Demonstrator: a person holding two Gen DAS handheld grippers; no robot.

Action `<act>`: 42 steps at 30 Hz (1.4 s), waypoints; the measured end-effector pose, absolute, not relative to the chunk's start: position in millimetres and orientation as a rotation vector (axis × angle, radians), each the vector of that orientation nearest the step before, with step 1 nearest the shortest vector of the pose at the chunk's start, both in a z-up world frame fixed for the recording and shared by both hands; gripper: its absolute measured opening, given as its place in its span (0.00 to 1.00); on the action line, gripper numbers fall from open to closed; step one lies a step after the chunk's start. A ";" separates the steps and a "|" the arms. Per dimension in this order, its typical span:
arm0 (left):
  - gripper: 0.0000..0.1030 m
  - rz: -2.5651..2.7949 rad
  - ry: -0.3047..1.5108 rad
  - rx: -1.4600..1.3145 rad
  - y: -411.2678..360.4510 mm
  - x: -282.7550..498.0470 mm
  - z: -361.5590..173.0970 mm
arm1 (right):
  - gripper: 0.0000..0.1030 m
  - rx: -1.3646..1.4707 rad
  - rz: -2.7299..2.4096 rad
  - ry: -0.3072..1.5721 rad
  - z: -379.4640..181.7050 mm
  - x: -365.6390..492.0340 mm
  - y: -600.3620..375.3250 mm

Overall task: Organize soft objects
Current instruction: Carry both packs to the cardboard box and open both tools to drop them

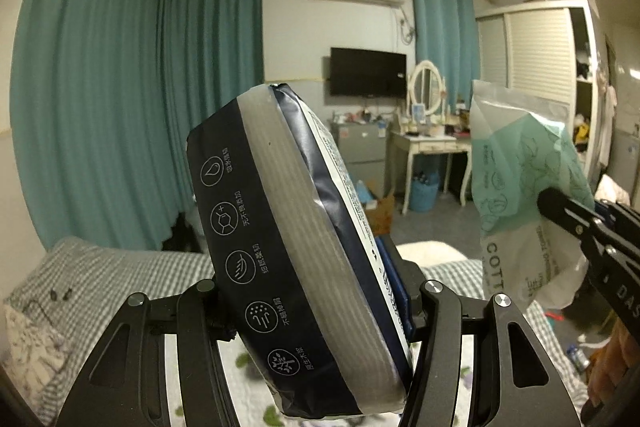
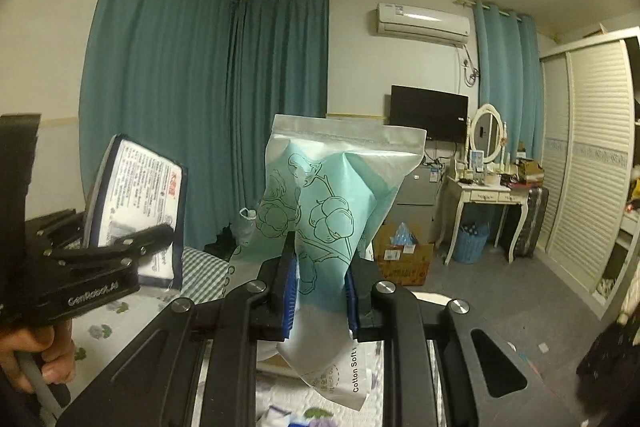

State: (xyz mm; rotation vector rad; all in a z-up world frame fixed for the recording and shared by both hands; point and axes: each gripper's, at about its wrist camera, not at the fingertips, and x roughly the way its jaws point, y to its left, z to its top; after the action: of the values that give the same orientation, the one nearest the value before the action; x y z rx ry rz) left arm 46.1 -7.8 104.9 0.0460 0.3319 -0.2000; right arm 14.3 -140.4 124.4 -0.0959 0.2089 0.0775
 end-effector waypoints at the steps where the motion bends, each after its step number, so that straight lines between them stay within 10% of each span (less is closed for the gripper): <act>1: 0.54 -0.196 0.332 0.046 -9.4 51.8 104.2 | 0.19 -0.102 0.076 0.203 123.3 23.1 -140.2; 36: 0.58 -0.261 0.737 0.128 -39.2 230.2 -92.8 | 0.22 -0.290 0.129 0.689 -123.1 258.7 -143.2; 42: 0.71 -0.242 0.698 0.069 -23.8 233.2 -85.2 | 0.47 -0.276 0.106 0.646 -108.9 245.0 -147.3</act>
State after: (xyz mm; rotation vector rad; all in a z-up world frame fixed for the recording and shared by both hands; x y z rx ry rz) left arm 233.2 -23.8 -85.2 0.0689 0.6984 -0.2422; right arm 245.0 -147.3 -108.9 -0.2757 0.6464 0.1064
